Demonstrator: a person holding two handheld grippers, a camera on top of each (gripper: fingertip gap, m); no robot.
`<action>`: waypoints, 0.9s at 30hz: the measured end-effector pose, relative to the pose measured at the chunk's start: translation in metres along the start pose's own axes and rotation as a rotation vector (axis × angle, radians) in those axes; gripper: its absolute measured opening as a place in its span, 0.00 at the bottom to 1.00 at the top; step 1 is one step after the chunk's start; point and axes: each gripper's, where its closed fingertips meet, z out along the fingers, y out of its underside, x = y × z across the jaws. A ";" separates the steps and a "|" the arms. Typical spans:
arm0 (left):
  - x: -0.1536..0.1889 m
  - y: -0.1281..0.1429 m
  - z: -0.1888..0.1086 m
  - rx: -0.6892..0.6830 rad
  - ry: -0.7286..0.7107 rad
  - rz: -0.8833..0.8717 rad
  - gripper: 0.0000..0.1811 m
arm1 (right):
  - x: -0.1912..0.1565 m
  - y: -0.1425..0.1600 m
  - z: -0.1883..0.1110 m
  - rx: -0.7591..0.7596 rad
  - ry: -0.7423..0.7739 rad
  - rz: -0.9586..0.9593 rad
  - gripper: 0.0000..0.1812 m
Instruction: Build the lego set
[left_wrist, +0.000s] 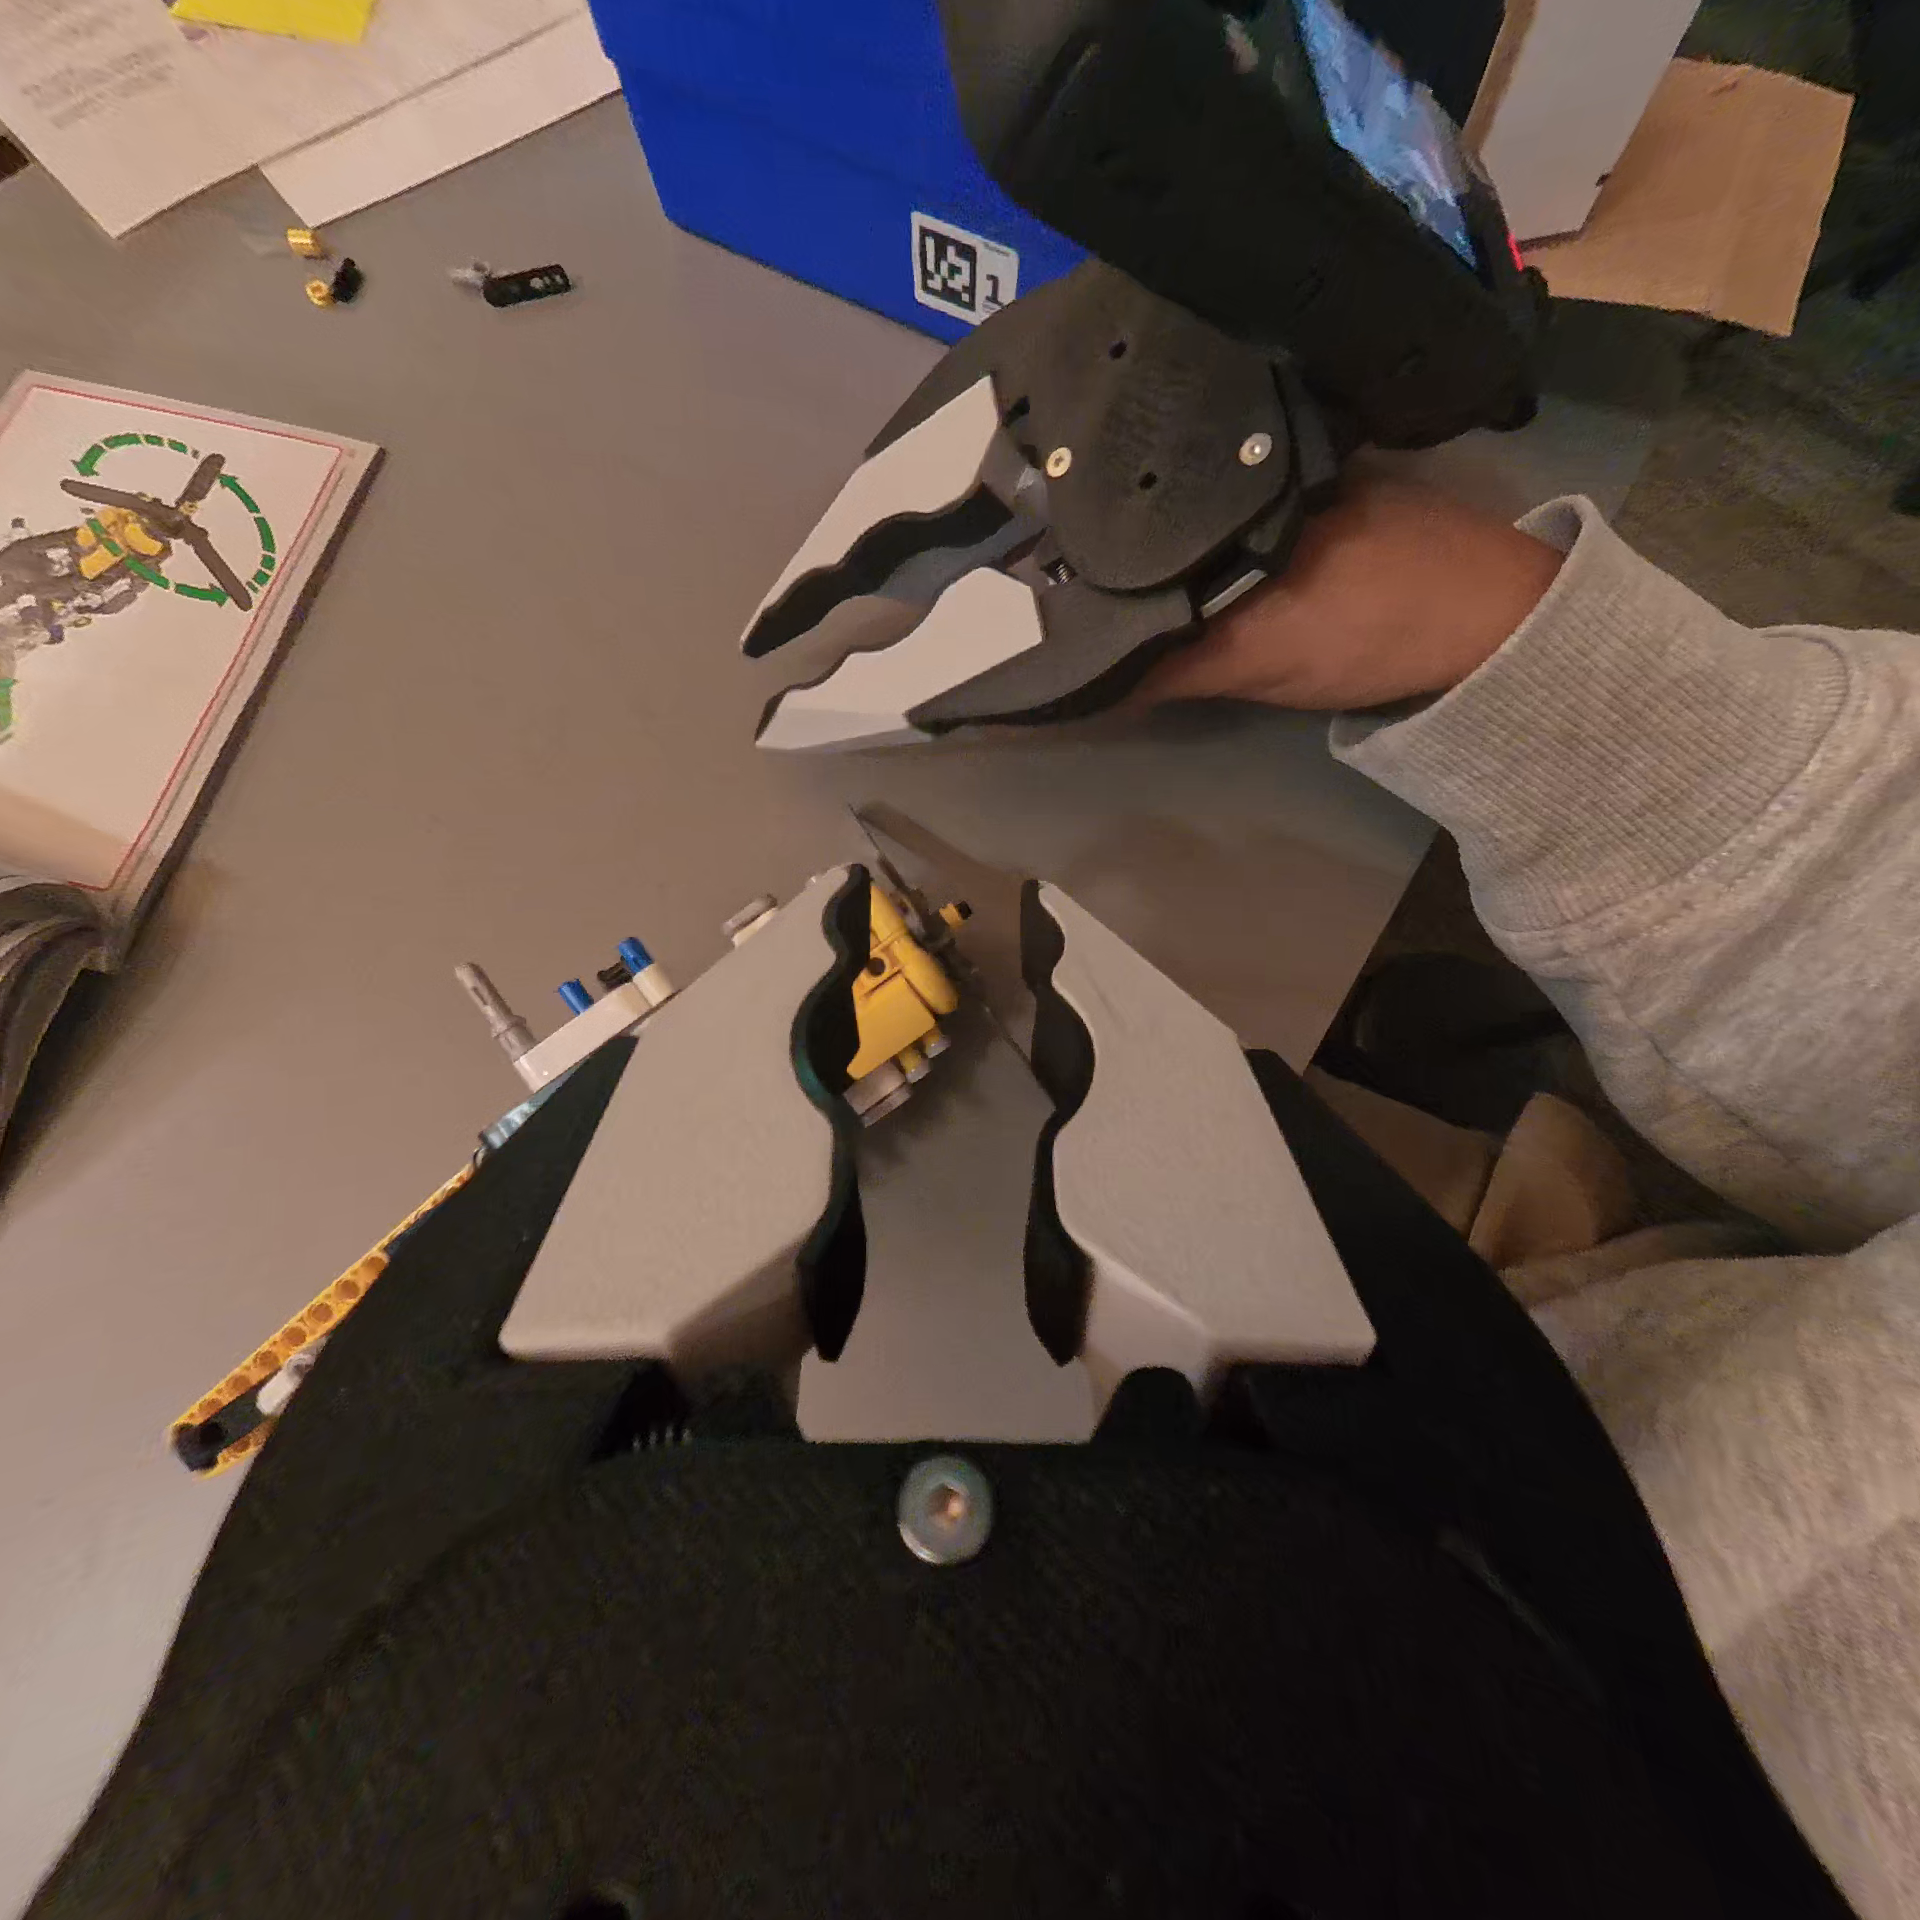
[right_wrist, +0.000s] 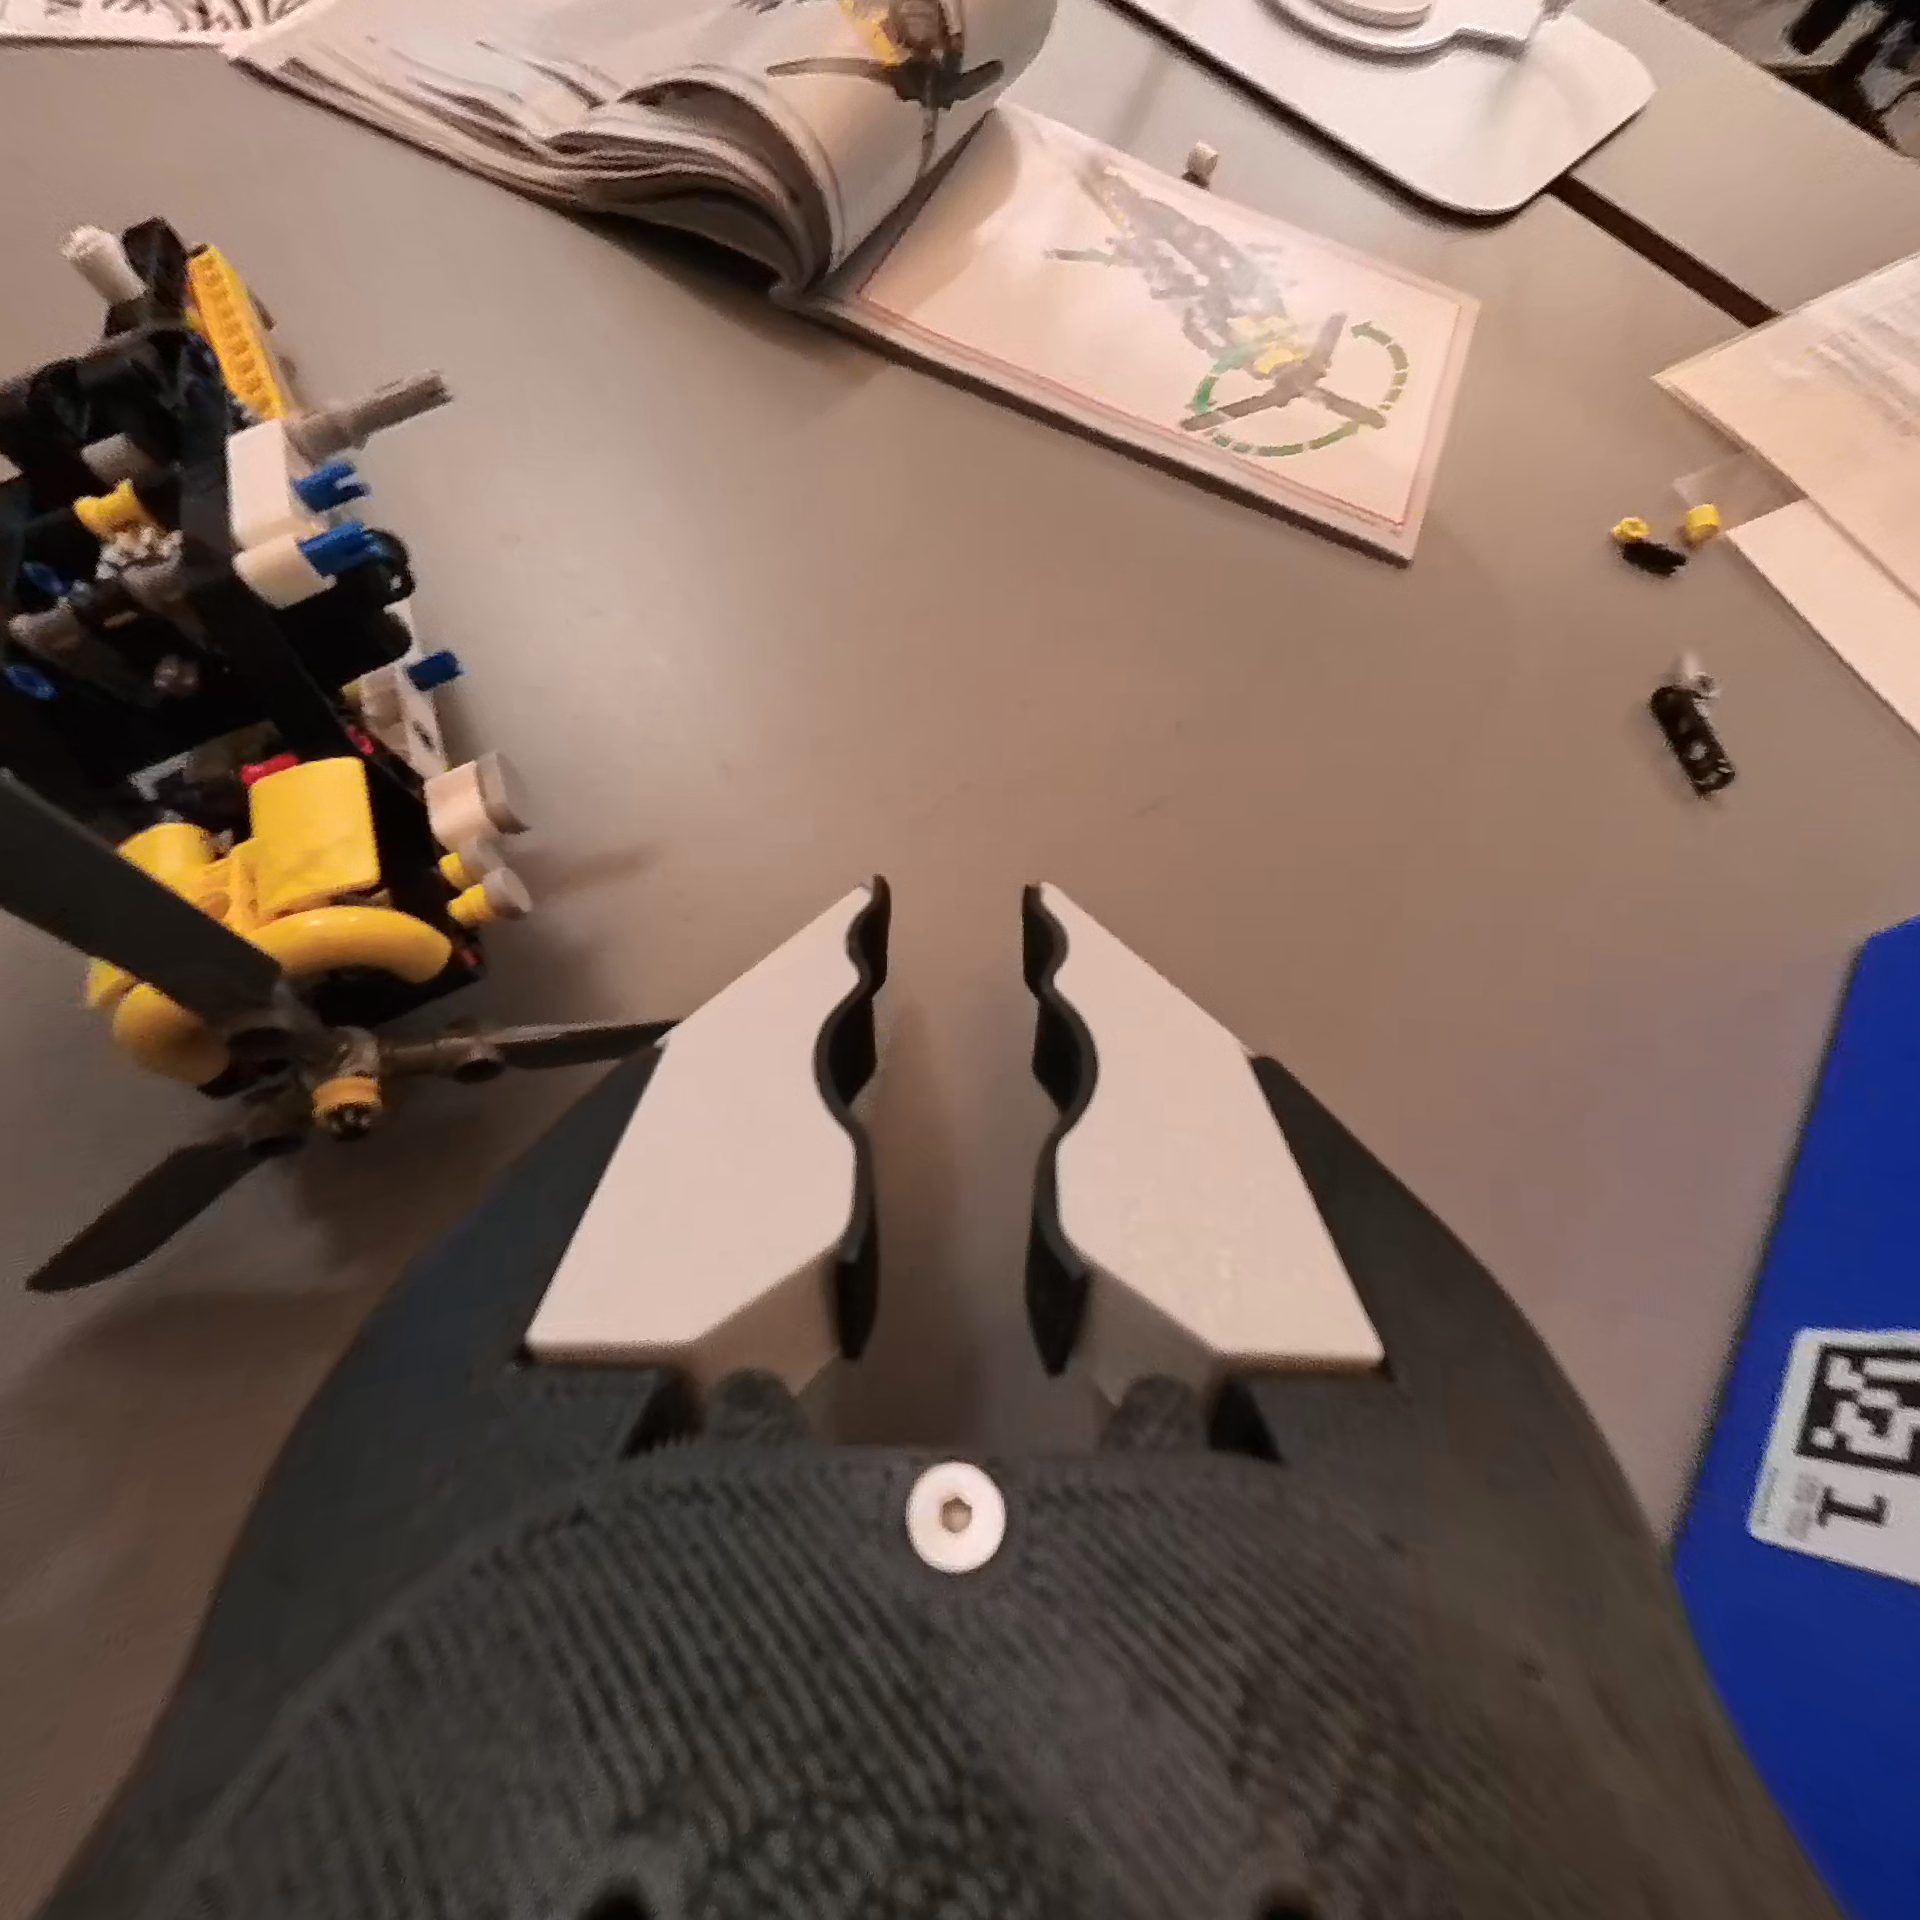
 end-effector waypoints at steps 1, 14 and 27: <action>-0.003 -0.001 -0.002 0.002 -0.005 -0.005 0.15 | 0.005 -0.001 -0.001 0.007 0.021 0.014 0.13; -0.217 -0.077 0.065 0.067 -0.298 -0.404 0.39 | 0.039 -0.024 -0.021 0.209 0.116 0.253 0.13; -0.268 -0.036 0.163 -0.235 -0.405 -0.370 0.03 | 0.045 -0.021 -0.018 0.236 0.115 0.273 0.13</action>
